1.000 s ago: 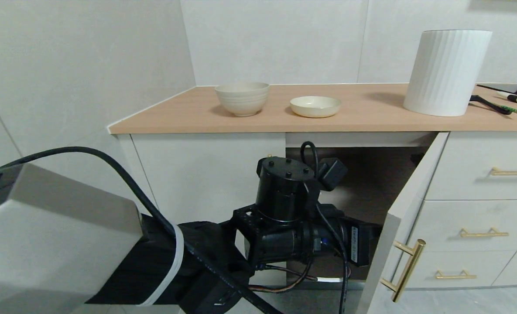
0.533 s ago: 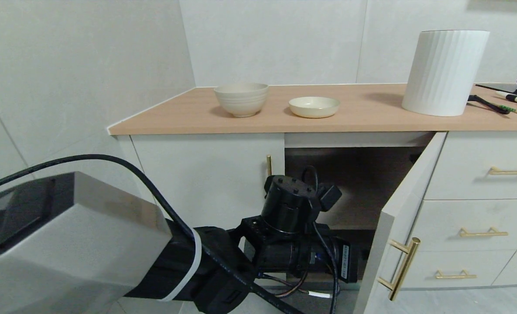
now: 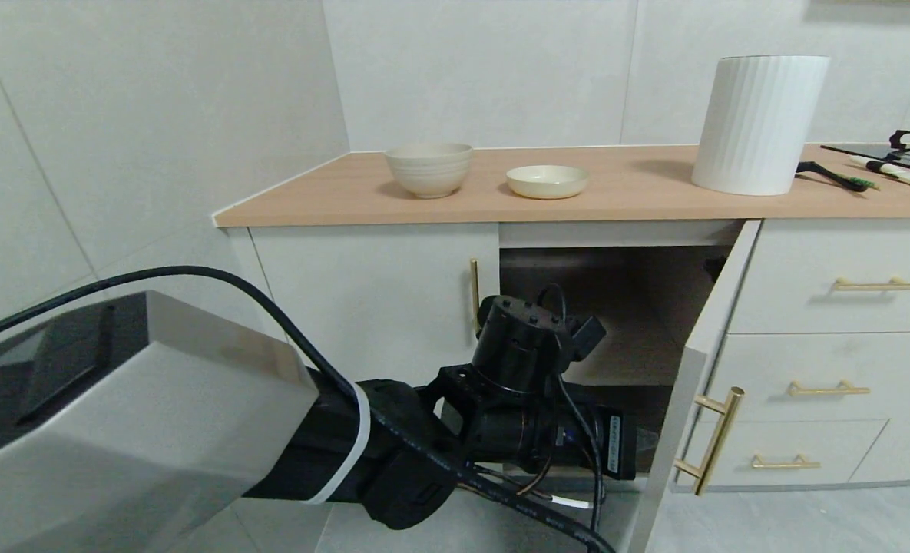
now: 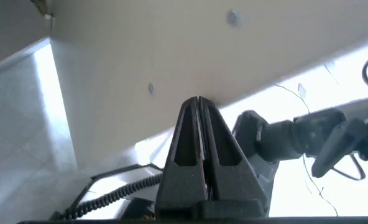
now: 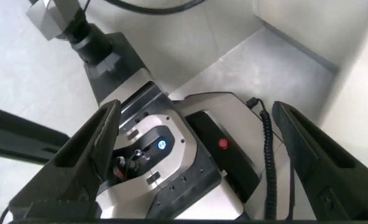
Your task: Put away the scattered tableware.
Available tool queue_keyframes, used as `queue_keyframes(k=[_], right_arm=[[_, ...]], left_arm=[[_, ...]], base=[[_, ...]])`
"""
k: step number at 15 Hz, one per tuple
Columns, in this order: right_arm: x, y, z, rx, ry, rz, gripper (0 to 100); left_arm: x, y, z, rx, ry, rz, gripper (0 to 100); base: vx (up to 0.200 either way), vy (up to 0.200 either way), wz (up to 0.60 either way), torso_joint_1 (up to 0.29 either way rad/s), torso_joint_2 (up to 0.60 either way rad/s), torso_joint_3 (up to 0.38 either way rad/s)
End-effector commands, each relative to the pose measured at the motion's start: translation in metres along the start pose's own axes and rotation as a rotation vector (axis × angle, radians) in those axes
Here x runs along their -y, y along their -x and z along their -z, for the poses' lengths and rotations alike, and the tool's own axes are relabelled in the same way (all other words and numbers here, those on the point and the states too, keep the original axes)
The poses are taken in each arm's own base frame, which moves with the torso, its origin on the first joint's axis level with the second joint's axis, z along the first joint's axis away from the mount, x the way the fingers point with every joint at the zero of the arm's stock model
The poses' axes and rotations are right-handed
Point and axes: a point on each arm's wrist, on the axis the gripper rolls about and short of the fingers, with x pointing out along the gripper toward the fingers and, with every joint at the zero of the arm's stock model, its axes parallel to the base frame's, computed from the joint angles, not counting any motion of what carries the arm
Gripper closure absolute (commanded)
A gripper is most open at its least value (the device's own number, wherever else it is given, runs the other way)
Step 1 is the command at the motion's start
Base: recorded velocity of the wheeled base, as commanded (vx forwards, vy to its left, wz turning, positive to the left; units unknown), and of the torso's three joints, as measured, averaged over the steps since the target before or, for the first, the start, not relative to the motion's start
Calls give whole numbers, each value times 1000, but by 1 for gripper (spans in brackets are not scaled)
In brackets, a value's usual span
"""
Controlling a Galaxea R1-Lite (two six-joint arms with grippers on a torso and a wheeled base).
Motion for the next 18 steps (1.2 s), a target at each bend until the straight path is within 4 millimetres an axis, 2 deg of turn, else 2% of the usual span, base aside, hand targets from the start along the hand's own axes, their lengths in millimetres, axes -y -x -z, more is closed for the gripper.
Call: queue_keyframes(k=[1,5,6,8,10,11,12,13,15,16,18], right_arm=[[0,-1,0,-2,-1,1,0],[0,1,-3,19,1,8,0],[0,1,-3,19,1,8,0],[1,0,-3,12,-1,10,0],[1,0,-1,9,-4,10,0],[1,1,0,9,-2,6,0],[0,3,0,12,1,-4,0],[0,3,1,6,0,-18,0],[-1,5,3,3,3,-46,0],[0,3,3,-6,-1,-42,0],[1,0,5,-29,-8,-37,0]], left_arm=[[-3,-8,-8,2,6,-10,100],[2,-19,-32,-11,52,-56,100],[2,-22,-33,-12,52,-58,100],[14,-33,-36,-9,30,-35,100],[35,-53,-38,-15,-7,14,100],[58,-60,-34,-24,-37,59,100],[82,-58,-23,-52,-60,91,100],[99,-34,-11,-88,-58,64,100],[101,22,13,-156,-28,13,100],[91,38,17,-152,-14,-32,100],[67,72,12,-62,22,-142,100]], base=[[0,0,0,0,0,0],[0,0,0,0,0,0],[0,0,0,0,0,0],[0,0,0,0,0,0],[0,0,0,0,0,0],[0,0,0,0,0,0],[0,0,0,0,0,0],[0,0,0,0,0,0],[0,0,0,0,0,0],[0,0,0,0,0,0],[0,0,0,0,0,0]])
